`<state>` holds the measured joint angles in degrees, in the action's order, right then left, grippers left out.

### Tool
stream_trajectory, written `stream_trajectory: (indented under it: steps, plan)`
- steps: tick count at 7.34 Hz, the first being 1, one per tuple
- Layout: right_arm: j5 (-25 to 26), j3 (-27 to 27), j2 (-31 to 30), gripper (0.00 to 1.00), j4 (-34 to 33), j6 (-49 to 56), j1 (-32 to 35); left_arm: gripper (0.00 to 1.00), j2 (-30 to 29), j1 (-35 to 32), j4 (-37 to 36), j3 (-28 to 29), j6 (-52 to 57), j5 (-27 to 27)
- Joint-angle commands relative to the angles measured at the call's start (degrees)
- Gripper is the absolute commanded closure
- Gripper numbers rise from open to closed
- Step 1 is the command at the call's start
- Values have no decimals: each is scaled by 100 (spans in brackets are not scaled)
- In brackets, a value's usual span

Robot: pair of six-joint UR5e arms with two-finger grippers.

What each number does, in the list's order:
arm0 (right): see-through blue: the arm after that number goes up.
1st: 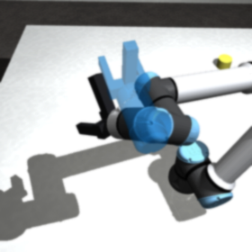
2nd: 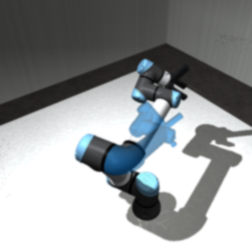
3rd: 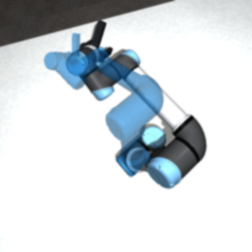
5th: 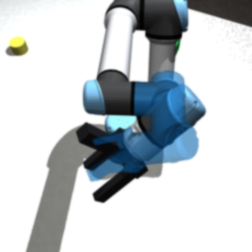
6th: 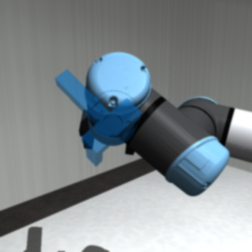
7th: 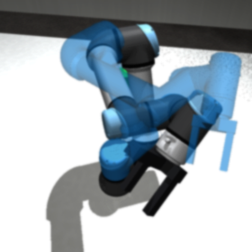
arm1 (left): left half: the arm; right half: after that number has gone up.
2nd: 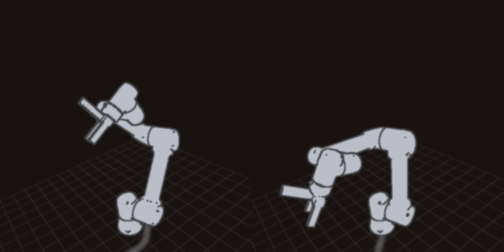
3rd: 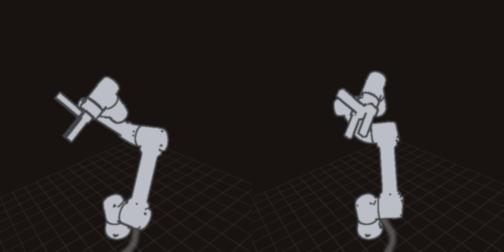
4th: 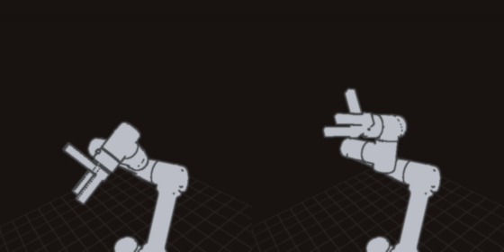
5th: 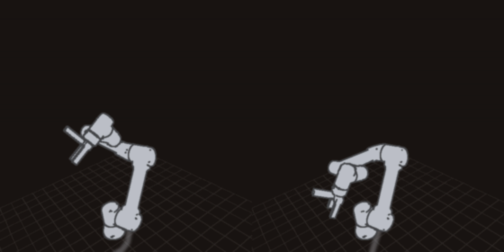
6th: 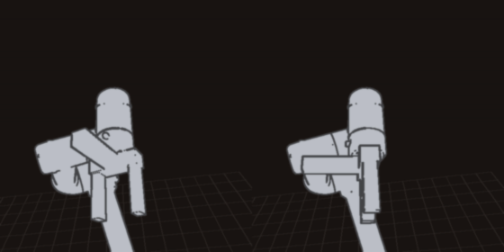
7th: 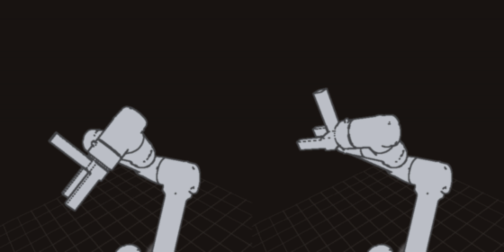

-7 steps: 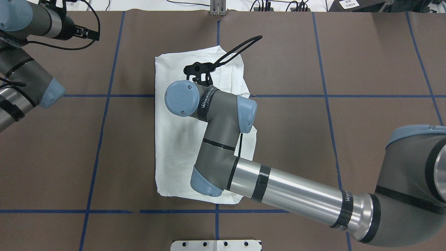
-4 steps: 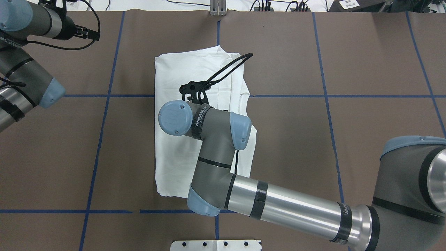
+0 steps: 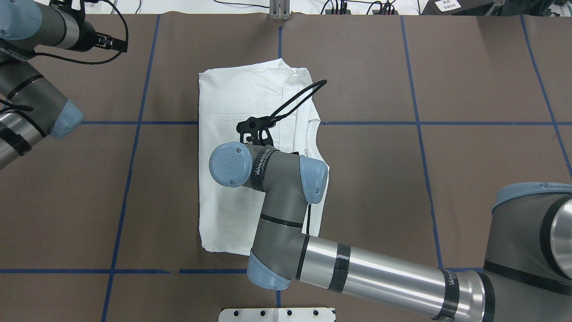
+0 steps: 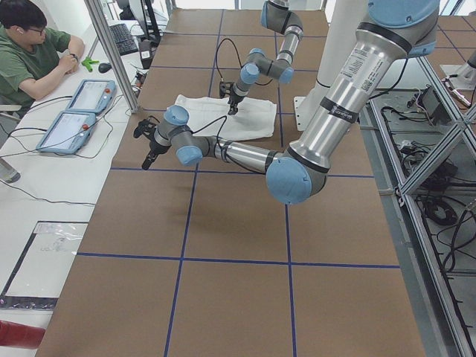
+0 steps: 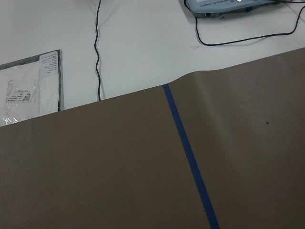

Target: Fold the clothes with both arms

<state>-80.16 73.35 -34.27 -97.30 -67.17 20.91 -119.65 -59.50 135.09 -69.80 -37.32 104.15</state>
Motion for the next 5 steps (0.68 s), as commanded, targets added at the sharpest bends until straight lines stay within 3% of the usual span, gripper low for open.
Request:
stream_trajectory:
  steps: [1,2,4,5]
  plan:
    - [1,31,-9,55,-96,2,-35,0,-6,0,0,-7,-3,0]
    - [1,39,-18,68,-105,2,-43,0,3,0,0,1,-3,0]
    - [1,476,-236,81,-359,2,-113,0,29,9,9,-16,-143,0]
    - [18,653,-351,83,-403,-7,-157,0,29,18,9,-33,-153,0]
